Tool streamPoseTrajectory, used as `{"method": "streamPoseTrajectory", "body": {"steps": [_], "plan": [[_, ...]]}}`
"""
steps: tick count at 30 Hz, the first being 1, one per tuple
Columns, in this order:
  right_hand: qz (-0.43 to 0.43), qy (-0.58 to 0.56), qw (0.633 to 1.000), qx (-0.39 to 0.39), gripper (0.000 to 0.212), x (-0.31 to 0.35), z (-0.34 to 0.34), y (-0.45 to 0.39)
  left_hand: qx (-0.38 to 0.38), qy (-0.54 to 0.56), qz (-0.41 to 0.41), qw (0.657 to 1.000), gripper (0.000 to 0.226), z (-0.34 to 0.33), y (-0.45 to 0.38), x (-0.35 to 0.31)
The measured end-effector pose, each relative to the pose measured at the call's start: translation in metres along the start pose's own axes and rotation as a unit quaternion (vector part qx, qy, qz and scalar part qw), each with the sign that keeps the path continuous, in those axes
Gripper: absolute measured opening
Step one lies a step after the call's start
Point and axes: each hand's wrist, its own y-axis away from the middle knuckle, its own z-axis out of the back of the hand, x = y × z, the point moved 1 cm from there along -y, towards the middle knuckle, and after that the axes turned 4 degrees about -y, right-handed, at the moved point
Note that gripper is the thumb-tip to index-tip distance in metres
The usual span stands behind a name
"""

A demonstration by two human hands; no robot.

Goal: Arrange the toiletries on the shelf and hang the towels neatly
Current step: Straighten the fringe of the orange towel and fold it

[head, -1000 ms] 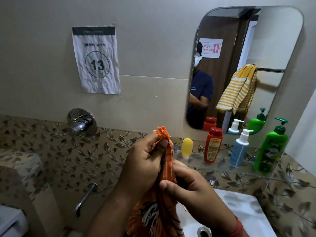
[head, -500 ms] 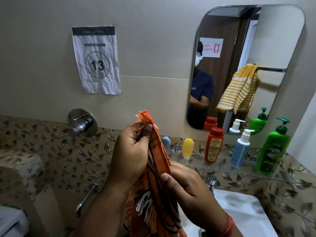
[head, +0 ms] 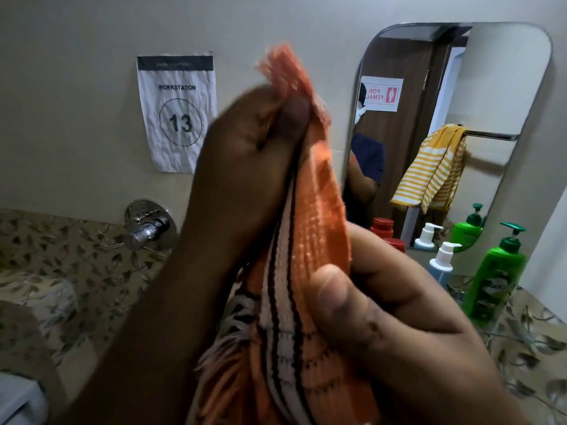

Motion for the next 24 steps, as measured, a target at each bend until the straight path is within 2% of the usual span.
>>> {"method": "streamPoseTrajectory", "body": {"steps": [1,2,3,4,5,6,7,8,9,10,13,15,17,19,20,22,24], "plan": [[-0.001,0.011,1.0,0.012,0.023,0.0,0.0,-0.003,0.011,0.013,-0.009,1.0,0.018,-0.001,-0.007,-0.005],[0.001,0.103,0.995,0.005,0.024,-0.003,0.006,-0.008,0.019,0.004,-0.017,1.0,0.019,-0.003,-0.013,-0.003],[0.013,0.27,0.962,-0.032,0.026,-0.011,0.017,-0.015,0.022,-0.019,-0.02,0.999,0.021,-0.005,-0.017,0.006],[0.023,0.414,0.908,-0.066,0.026,-0.023,0.033,-0.02,0.022,-0.038,-0.007,0.999,0.023,-0.008,-0.019,0.021],[0.019,0.498,0.86,-0.108,0.023,-0.034,0.046,-0.023,0.022,-0.043,0.027,0.998,0.026,-0.011,-0.018,0.039],[0.005,0.539,0.831,-0.142,0.022,-0.042,0.057,-0.023,0.022,-0.042,0.064,0.997,0.027,-0.013,-0.014,0.055],[-0.003,0.504,0.848,-0.162,0.02,-0.046,0.063,-0.019,0.018,-0.048,0.09,0.995,0.028,-0.013,-0.007,0.067],[-0.018,0.433,0.886,-0.168,0.019,-0.051,0.066,-0.012,0.013,-0.057,0.106,0.993,0.028,-0.013,0.0,0.074],[-0.037,0.357,0.921,-0.154,0.018,-0.055,0.067,-0.006,0.007,-0.07,0.117,0.991,0.027,-0.011,0.006,0.078],[-0.059,0.305,0.938,-0.153,0.017,-0.058,0.066,-0.002,0.006,-0.081,0.124,0.989,0.026,-0.011,0.01,0.08],[-0.08,0.206,0.959,-0.18,0.024,-0.065,0.066,0.006,0.011,-0.081,0.114,0.99,0.026,-0.01,0.013,0.075],[-0.093,0.093,0.972,-0.194,0.029,-0.063,0.068,0.008,0.008,-0.079,0.114,0.99,0.025,-0.011,0.014,0.072],[-0.093,0.1,0.972,-0.189,0.028,-0.064,0.071,0.012,0.023,-0.078,0.124,0.989,0.026,-0.012,0.017,0.07],[-0.099,0.049,0.98,-0.164,0.023,-0.065,0.073,0.018,0.03,-0.067,0.133,0.988,0.026,-0.012,0.02,0.069],[-0.113,0.031,0.982,-0.15,0.027,-0.065,0.073,0.021,0.022,-0.057,0.137,0.989,0.025,-0.012,0.021,0.069],[-0.128,0.12,0.975,-0.137,0.048,-0.071,0.077,0.025,0.002,-0.039,0.147,0.988,0.024,-0.013,0.023,0.069],[-0.116,0.252,0.953,-0.119,0.055,-0.078,0.077,0.029,0.002,-0.035,0.16,0.987,0.024,-0.015,0.026,0.068]]}}
